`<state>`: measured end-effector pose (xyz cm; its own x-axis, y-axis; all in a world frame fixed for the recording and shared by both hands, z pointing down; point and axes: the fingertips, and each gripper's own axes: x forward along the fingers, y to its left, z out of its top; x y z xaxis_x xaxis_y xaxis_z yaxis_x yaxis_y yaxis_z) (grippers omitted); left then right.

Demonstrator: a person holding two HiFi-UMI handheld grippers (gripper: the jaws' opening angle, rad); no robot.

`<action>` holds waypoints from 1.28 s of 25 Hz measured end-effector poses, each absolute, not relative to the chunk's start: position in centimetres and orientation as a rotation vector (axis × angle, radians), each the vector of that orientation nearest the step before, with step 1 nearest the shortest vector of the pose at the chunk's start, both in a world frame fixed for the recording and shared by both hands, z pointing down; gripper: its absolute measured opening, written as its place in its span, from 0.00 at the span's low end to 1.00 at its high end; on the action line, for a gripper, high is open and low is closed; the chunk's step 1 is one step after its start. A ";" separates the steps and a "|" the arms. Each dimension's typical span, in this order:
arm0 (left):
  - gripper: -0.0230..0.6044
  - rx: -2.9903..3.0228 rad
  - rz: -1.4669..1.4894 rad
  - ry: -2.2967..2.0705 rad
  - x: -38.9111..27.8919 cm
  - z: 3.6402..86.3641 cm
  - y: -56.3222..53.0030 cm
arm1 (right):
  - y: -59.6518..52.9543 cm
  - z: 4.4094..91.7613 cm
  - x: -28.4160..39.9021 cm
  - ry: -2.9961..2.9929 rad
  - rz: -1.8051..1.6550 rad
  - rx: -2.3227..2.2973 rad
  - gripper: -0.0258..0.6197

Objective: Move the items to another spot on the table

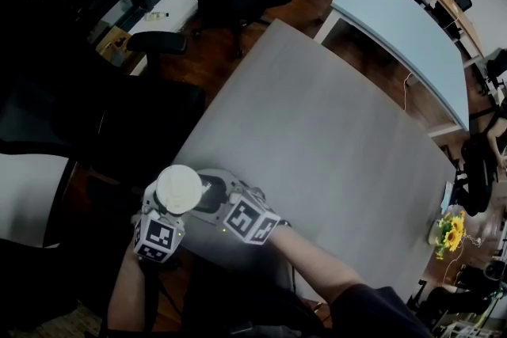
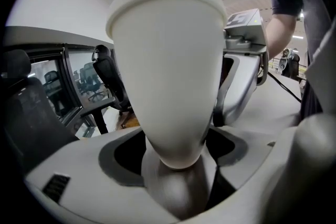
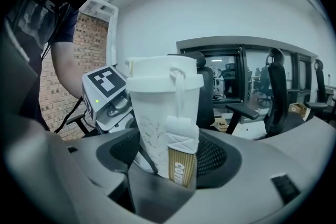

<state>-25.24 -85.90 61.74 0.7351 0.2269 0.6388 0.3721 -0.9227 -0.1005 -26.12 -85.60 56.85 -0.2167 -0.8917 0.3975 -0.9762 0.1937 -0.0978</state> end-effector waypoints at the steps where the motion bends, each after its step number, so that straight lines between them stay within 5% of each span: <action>1: 0.64 -2.717 -0.955 -0.471 -25.3 61.8 -85.9 | -85.6 56.8 -26.2 -2.219 0.478 1.778 0.55; 32: 0.64 -2.747 -0.902 -0.352 -26.6 59.9 -86.7 | -81.0 53.4 -23.8 -2.142 0.585 2.028 0.60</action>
